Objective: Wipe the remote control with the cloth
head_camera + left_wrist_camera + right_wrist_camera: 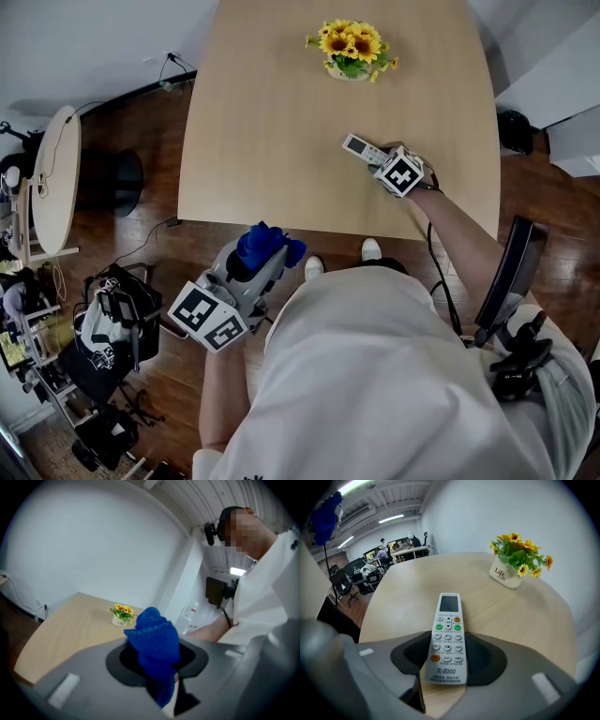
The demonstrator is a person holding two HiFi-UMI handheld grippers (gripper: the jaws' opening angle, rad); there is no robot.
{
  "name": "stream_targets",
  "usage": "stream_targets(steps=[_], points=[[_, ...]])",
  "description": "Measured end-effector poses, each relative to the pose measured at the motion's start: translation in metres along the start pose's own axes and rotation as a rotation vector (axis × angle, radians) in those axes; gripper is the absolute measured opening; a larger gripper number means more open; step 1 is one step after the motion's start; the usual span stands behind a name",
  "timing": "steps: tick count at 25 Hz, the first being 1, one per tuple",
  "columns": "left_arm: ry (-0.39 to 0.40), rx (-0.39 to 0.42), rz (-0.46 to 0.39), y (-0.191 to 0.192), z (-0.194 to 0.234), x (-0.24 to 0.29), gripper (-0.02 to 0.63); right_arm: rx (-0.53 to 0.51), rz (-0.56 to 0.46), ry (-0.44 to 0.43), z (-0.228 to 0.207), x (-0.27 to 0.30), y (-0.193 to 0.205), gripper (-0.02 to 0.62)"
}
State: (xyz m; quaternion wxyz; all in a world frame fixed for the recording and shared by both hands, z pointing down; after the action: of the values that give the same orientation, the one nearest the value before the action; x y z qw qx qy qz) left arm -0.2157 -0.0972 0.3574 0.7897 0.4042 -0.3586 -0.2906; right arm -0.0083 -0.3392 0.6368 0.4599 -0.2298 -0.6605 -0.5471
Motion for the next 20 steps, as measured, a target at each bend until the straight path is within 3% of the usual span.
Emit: stream_targets(steps=[11,20], points=[[0.016,0.003,0.008,0.009,0.002,-0.012,0.143,0.003,0.001,0.018,0.006,-0.005,-0.008,0.225],[0.062,0.007,0.001,0.012,0.008,-0.015,0.144,0.016,-0.026,0.102,0.003,-0.029,-0.007,0.244]])
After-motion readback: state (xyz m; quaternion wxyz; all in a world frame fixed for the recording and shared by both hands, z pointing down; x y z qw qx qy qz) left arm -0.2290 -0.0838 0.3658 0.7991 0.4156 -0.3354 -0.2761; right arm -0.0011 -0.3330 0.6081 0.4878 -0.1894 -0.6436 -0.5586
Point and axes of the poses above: the fingertips, and each gripper's own axes: x forward along the fingers, z to its left, y out of its underside, the point moved 8 cm from there along -x, backward along the fingers, and after that the axes turned 1 degree about -x, right-handed, at the moved point
